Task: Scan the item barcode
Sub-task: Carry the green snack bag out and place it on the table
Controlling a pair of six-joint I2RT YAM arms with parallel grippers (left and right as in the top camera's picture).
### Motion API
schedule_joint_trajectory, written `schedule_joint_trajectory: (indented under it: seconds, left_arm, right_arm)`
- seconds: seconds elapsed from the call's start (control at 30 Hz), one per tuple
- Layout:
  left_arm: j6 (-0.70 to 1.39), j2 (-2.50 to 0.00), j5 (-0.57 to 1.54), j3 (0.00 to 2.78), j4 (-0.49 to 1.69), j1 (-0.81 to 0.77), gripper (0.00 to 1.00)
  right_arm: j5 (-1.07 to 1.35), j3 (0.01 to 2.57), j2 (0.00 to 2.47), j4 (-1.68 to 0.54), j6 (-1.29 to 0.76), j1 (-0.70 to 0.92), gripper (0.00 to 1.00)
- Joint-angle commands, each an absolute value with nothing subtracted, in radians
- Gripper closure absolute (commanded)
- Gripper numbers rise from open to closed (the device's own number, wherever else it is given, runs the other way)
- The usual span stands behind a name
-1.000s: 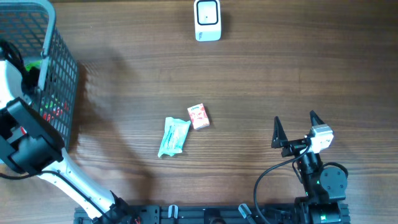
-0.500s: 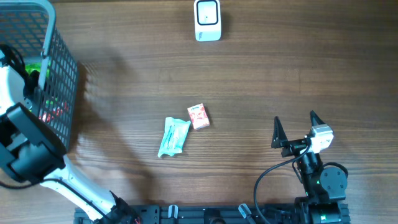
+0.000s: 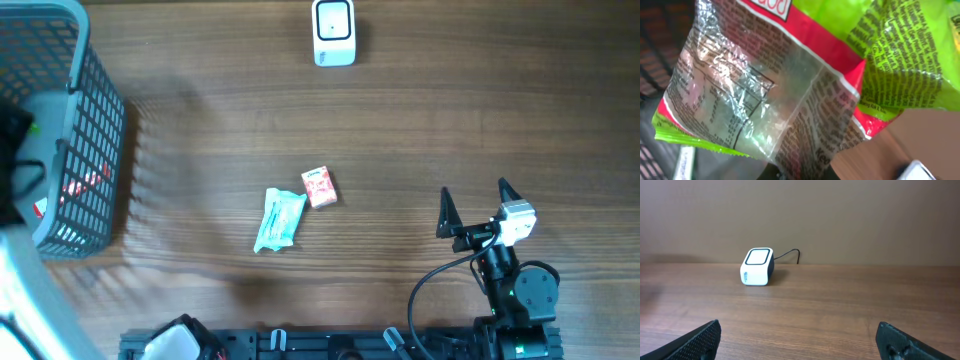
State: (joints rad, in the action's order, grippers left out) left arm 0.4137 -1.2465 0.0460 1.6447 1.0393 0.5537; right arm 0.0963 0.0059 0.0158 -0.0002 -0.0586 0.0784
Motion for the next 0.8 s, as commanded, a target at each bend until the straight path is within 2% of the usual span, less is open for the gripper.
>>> schedule_joint_trajectory:
  seconds: [0.0,0.13,0.3,0.57,0.77]
  left_arm:
    - [0.435,-1.168,0.168,1.649,1.148,0.430,0.96]
    - [0.435,-1.159,0.164,1.639,1.313,0.236,0.96]
    - [0.455,-1.182,0.158,1.523,1.306,0.046,0.96]
    - [0.541,-1.308,0.137,1.176,1.068,-0.174,0.96]
    - [0.589,-1.500,0.117,0.980,0.846,-0.241,0.96]
  right_arm:
    - [0.086,0.005,0.014,0.003,-0.053,0.075,0.00]
    - [0.086,0.005,0.014,0.003,-0.053,0.075,0.00]
    - [0.086,0.005,0.014,0.003,-0.053,0.075,0.00]
    - [0.086,0.005,0.014,0.003,-0.053,0.075,0.00]
    - [0.086,0.005,0.014,0.003,-0.053,0.075,0.01]
